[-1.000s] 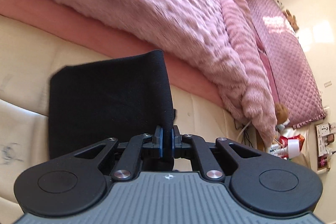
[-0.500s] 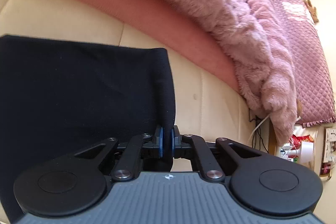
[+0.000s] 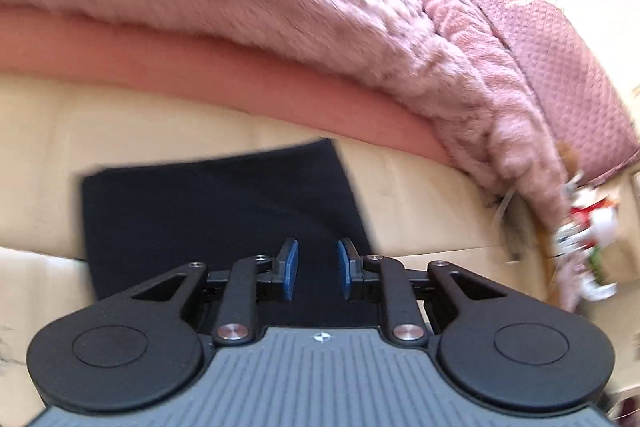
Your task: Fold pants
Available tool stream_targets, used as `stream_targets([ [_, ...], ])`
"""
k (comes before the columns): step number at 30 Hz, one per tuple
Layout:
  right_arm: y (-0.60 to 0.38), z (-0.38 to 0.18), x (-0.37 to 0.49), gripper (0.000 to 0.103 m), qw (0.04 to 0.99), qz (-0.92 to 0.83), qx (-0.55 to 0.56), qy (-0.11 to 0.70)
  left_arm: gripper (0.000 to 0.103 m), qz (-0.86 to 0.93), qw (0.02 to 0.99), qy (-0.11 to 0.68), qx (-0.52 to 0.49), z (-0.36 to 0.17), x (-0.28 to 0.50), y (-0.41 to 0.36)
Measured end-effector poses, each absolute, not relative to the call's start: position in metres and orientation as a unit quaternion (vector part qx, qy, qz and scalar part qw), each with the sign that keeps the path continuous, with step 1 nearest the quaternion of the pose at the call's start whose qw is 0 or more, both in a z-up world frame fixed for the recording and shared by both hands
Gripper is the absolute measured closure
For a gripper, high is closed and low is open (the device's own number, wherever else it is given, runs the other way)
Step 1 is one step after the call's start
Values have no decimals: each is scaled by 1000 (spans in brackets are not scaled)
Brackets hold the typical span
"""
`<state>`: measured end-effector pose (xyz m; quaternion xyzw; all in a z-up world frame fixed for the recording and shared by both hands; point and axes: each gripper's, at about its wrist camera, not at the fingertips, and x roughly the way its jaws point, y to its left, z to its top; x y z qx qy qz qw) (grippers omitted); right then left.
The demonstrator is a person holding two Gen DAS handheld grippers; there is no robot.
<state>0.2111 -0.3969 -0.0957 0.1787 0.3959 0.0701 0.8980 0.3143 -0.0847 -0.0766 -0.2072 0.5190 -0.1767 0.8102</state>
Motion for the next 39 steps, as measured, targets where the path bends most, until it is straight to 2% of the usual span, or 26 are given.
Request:
stream_targets([
  [7, -403, -90, 223, 69, 885, 79, 259, 379, 80, -129, 815, 523, -214, -97, 281, -21],
  [10, -400, -101, 235, 69, 870, 82, 272, 403, 80, -114, 807, 530, -233, -111, 276, -3],
  [12, -400, -110, 241, 76, 858, 82, 287, 419, 80, -113, 805, 530, -241, -116, 272, 4],
  [13, -400, -114, 243, 94, 852, 86, 297, 422, 80, -112, 805, 530, -242, -117, 271, 5],
  [14, -399, -114, 244, 98, 849, 89, 302, 424, 80, -113, 805, 529, -243, -117, 271, 6],
  [17, -392, -91, 238, 100, 865, 102, 284, 401, 80, -122, 809, 521, -242, -114, 274, 7],
  [20, -388, -73, 229, 100, 876, 106, 266, 390, 80, -126, 820, 512, -223, -111, 276, 1],
  [24, -394, -112, 234, 100, 856, 50, 252, 448, 82, -123, 835, 499, -198, -115, 284, -7],
  [27, -392, -129, 238, 100, 856, 35, 238, 457, 84, -119, 842, 491, -190, -116, 293, -9],
  [30, -394, -138, 244, 94, 852, 33, 225, 471, 84, -117, 847, 487, -179, -116, 301, -9],
  [34, -398, -114, 244, 85, 866, 31, 190, 461, 84, -120, 858, 472, -162, -110, 306, -7],
  [39, -384, -75, 271, 89, 900, 78, 161, 398, 84, -114, 870, 452, -157, -113, 312, -4],
])
